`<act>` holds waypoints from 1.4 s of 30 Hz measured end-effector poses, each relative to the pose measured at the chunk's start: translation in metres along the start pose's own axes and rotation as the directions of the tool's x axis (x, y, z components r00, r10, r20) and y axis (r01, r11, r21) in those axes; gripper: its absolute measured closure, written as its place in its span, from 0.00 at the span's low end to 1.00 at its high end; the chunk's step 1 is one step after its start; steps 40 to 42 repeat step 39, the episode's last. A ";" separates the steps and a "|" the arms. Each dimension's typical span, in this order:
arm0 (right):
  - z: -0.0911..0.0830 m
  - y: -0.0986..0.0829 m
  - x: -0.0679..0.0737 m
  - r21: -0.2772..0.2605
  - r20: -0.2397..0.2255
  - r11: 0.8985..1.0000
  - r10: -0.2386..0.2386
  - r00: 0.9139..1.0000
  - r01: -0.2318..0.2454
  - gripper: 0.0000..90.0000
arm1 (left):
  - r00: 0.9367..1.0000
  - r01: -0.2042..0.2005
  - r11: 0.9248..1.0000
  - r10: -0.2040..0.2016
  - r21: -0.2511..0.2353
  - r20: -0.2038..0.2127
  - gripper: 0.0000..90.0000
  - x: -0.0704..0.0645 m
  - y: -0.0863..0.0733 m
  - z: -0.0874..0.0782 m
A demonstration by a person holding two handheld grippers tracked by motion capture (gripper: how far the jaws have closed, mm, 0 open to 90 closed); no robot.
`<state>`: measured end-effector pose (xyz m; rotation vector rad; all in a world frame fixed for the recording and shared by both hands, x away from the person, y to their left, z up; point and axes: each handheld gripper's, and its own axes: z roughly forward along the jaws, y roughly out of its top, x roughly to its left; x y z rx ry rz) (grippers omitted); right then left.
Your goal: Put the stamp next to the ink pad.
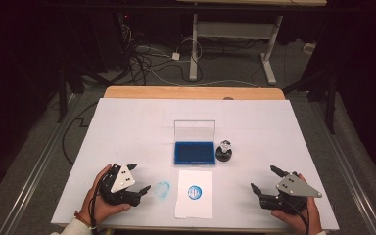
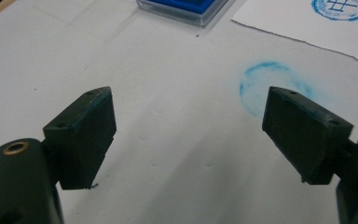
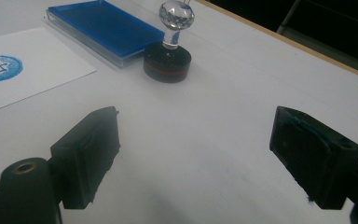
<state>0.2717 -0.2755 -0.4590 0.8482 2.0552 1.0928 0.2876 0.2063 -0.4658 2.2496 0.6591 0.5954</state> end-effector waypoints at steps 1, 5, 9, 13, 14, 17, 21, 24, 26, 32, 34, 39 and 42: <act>-0.001 0.001 0.000 -0.003 0.001 1.000 -0.002 1.000 0.002 0.18 | 1.000 0.000 1.000 0.000 -0.002 -0.001 0.19 0.000 0.000 -0.001; -0.001 0.004 0.001 -0.016 0.003 1.000 -0.004 1.000 0.004 0.18 | 1.000 -0.009 1.000 0.009 -0.007 -0.013 0.19 0.000 -0.001 -0.004; 0.001 0.005 0.002 -0.017 -0.005 1.000 -0.012 1.000 0.012 0.18 | 1.000 -0.004 1.000 0.004 -0.004 -0.017 0.19 0.001 -0.003 -0.005; 0.002 0.006 0.002 -0.023 -0.008 1.000 -0.008 1.000 0.008 0.18 | 1.000 -0.001 1.000 0.001 0.001 -0.016 0.19 0.000 -0.004 -0.005; 0.002 0.007 0.002 -0.026 -0.009 1.000 -0.009 1.000 0.009 0.18 | 1.000 -0.004 1.000 0.004 0.002 -0.018 0.19 0.000 -0.004 -0.006; 0.002 0.007 0.002 -0.026 -0.009 1.000 -0.017 1.000 0.017 0.18 | 1.000 -0.003 1.000 0.003 0.001 -0.019 0.19 0.000 -0.004 -0.006; 0.002 0.007 0.002 -0.026 -0.011 1.000 -0.019 1.000 0.018 0.18 | 1.000 -0.003 1.000 0.003 0.001 -0.017 0.19 0.000 -0.004 -0.006; 0.002 0.007 0.002 -0.026 -0.011 1.000 -0.017 1.000 0.016 0.18 | 1.000 -0.001 1.000 0.001 0.002 -0.015 0.19 0.001 -0.004 -0.006; 0.002 0.007 0.002 -0.025 -0.009 1.000 -0.015 1.000 0.015 0.18 | 1.000 0.001 1.000 -0.001 0.003 -0.015 0.19 0.001 -0.004 -0.005; 0.002 0.007 0.001 -0.023 -0.009 1.000 -0.016 1.000 0.016 0.18 | 1.000 0.006 1.000 -0.005 0.006 -0.015 0.19 0.002 -0.004 -0.004; 0.002 0.007 0.000 -0.017 -0.005 1.000 -0.017 1.000 0.017 0.18 | 1.000 0.006 1.000 -0.006 0.011 -0.014 0.19 0.003 -0.004 -0.003; 0.004 0.006 -0.001 -0.014 -0.006 1.000 -0.008 1.000 0.008 0.18 | 1.000 0.021 1.000 -0.021 0.012 -0.009 0.19 0.004 -0.003 -0.001; 0.004 0.006 -0.001 -0.014 -0.006 1.000 -0.008 1.000 0.008 0.18 | 1.000 0.021 1.000 -0.021 0.012 -0.009 0.19 0.004 -0.003 -0.001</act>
